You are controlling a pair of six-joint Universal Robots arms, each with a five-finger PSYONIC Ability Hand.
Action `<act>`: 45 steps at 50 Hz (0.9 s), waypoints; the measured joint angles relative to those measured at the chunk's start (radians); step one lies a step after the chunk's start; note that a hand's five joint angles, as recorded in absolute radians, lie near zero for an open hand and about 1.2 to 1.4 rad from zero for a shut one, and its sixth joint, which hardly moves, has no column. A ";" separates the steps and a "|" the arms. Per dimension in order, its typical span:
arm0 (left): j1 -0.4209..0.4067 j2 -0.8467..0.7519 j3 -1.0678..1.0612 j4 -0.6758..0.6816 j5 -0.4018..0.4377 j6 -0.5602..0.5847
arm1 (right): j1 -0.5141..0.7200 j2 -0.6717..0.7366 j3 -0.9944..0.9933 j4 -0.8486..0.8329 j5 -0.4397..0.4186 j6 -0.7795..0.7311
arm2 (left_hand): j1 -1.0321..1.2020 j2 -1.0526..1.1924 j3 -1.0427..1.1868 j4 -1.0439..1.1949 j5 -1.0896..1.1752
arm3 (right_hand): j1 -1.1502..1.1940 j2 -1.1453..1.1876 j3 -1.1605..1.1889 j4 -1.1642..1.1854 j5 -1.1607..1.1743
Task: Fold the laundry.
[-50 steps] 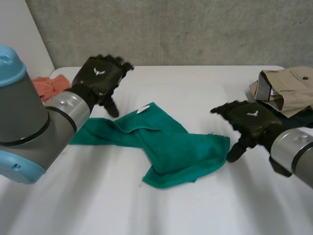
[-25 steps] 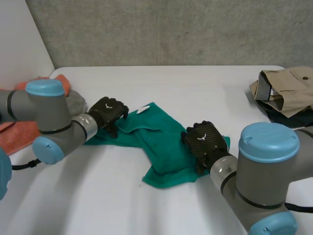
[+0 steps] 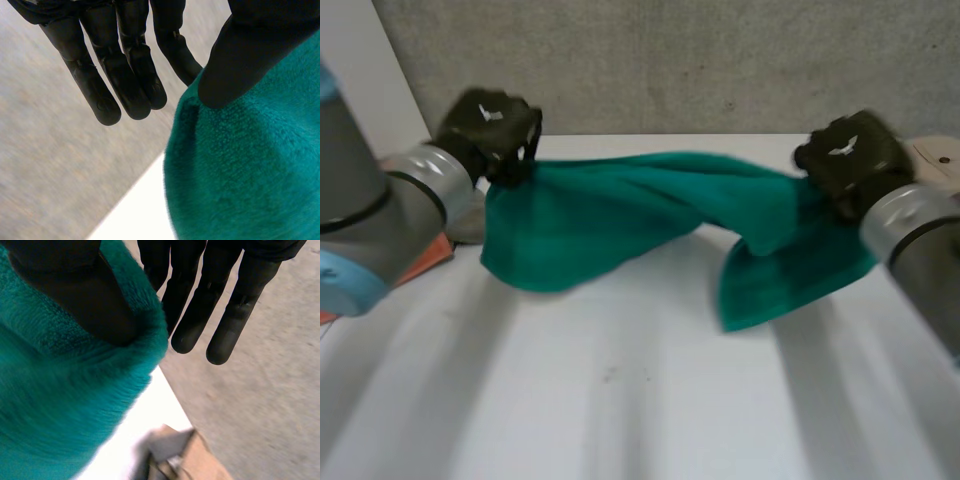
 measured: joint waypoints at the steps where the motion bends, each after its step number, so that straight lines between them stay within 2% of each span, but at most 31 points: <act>1: -0.002 0.044 -0.016 0.000 0.000 -0.017 | -0.021 -0.011 -0.026 0.040 -0.001 -0.020 | 0.000 0.001 0.000 0.000 0.000 | 0.010 0.008 0.000 0.000 0.013; 8: -0.016 0.187 -0.101 -0.017 0.002 -0.106 | -0.086 -0.019 -0.121 0.237 -0.024 -0.074 | 0.000 0.001 0.000 0.000 0.006 | 0.042 0.014 0.000 0.000 0.020; 14: -0.036 0.157 -0.145 -0.030 -0.001 -0.122 | -0.093 0.014 -0.133 0.302 -0.056 -0.081 | 0.000 0.001 0.000 0.000 0.017 | 0.044 0.014 0.000 0.000 0.024; 19: -0.071 -0.041 -0.081 -0.032 -0.039 -0.112 | -0.091 0.117 -0.163 0.306 -0.082 -0.076 | 0.000 0.002 0.001 0.000 0.023 | 0.045 0.014 0.000 0.000 0.024; 23: -0.082 -0.179 0.071 -0.025 -0.099 -0.084 | -0.088 0.210 -0.224 0.257 -0.079 -0.073 | 0.000 0.003 0.004 0.001 0.023 | 0.045 0.014 0.000 0.000 0.024; 28: -0.096 -0.318 0.389 0.044 -0.167 -0.013 | -0.082 0.340 -0.370 0.039 -0.035 -0.071 | 0.000 0.005 0.005 0.002 0.023 | 0.045 0.014 0.001 0.001 0.024; 30: -0.100 -0.351 0.502 0.085 -0.183 0.010 | -0.080 0.367 -0.420 -0.097 -0.013 -0.071 | 0.000 0.005 0.005 0.003 0.023 | 0.045 0.014 0.004 0.002 0.024; 33: -0.104 -0.378 0.688 0.193 -0.197 0.042 | -0.078 0.389 -0.481 -0.398 0.019 -0.072 | 0.000 0.005 0.005 0.004 0.023 | 0.045 0.014 0.004 0.003 0.024; 37: -0.115 -0.368 0.799 0.292 -0.201 0.056 | -0.077 0.372 -0.490 -0.679 0.029 -0.073 | 0.000 0.005 0.005 0.004 0.023 | 0.045 0.014 0.004 0.003 0.024; 41: -0.134 -0.346 0.778 0.302 -0.202 0.055 | -0.076 0.346 -0.455 -0.755 0.013 -0.071 | 0.000 0.005 0.005 0.004 0.031 | 0.045 0.014 0.004 0.003 0.028; 45: -0.149 -0.320 0.659 0.260 -0.203 0.053 | -0.076 0.332 -0.397 -0.699 -0.007 -0.069 | 0.000 0.005 0.005 0.004 0.033 | 0.045 0.017 0.004 0.003 0.028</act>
